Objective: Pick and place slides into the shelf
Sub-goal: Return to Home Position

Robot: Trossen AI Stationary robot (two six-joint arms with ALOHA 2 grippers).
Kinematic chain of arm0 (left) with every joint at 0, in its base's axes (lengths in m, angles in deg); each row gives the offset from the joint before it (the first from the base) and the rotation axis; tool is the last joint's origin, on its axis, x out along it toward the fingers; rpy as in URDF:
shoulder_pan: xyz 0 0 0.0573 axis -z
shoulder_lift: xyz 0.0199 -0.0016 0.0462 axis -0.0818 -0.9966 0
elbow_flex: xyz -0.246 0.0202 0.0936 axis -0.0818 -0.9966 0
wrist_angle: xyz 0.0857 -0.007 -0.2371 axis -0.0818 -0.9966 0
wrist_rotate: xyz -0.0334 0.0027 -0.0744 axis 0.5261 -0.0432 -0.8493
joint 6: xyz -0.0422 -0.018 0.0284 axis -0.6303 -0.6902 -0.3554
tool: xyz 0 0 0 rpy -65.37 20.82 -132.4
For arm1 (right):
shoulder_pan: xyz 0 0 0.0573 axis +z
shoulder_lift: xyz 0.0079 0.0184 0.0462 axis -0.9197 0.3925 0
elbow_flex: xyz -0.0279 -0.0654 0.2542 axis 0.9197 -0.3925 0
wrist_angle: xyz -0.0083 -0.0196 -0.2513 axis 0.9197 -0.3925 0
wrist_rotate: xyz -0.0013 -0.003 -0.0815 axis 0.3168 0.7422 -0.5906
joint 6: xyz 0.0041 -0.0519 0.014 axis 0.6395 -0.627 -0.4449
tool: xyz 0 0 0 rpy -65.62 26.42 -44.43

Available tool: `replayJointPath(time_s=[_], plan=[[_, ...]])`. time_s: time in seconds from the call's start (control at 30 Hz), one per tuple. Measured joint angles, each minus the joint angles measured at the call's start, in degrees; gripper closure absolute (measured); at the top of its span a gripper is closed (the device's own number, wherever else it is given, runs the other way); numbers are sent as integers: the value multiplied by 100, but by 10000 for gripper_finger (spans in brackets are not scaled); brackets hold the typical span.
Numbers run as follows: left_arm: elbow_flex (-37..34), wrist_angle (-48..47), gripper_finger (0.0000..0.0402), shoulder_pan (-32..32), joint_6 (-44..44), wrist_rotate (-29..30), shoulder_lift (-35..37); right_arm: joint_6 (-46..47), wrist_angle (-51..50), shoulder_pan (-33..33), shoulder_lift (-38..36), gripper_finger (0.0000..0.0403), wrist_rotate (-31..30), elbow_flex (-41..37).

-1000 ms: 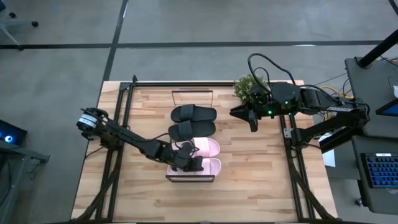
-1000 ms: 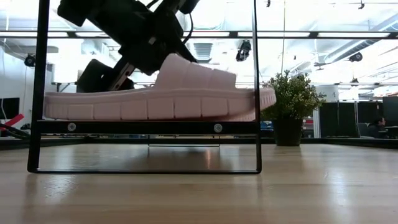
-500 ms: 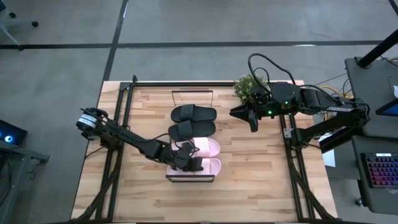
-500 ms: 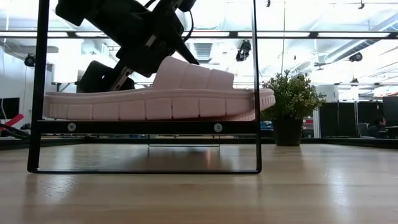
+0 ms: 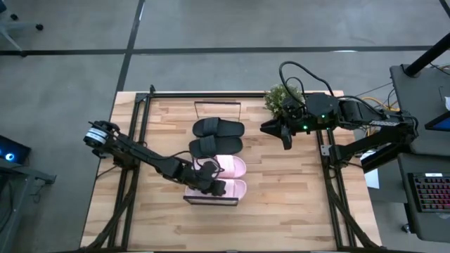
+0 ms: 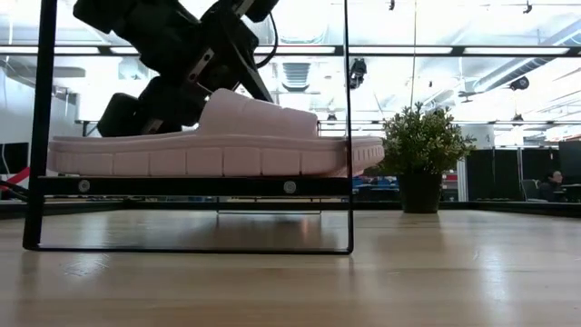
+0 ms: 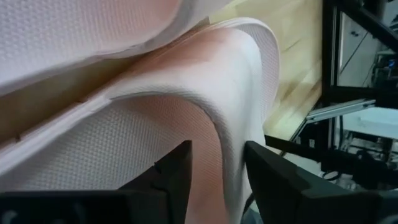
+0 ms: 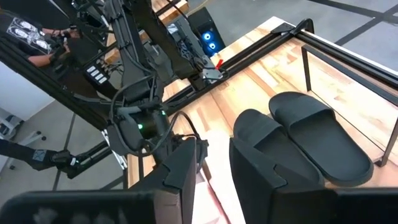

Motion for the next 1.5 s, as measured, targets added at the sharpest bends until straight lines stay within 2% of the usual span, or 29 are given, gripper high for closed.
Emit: replayJointPath(time_s=[0.3, 0.53, 0.97, 1.2, 1.33, 1.4, 1.5], plan=[[120, -246, 269, -1, 262, 169, 119, 15, -22, 0, 0, 325, 3, 0], [83, -640, 269, -1, 460, 111, 346, 15, -26, 0, 0, 316, 23, 2], [93, -865, 269, 6, 1423, 175, 848, 20, -59, 2, 0, 318, 19, 2], [116, -532, 269, 6, 2845, 462, 1488, 15, -25, 2, 0, 312, 16, 2], [103, -524, 269, 12, 3643, 1147, 2100, -89, 165, 50, 0, 318, -10, 2], [103, -380, 269, 17, 4440, 1478, 2423, -268, 343, 106, 0, 322, -67, 2], [88, 402, 269, 16, 5920, 1799, 2911, -723, 777, 262, 1, 328, -339, 2]])
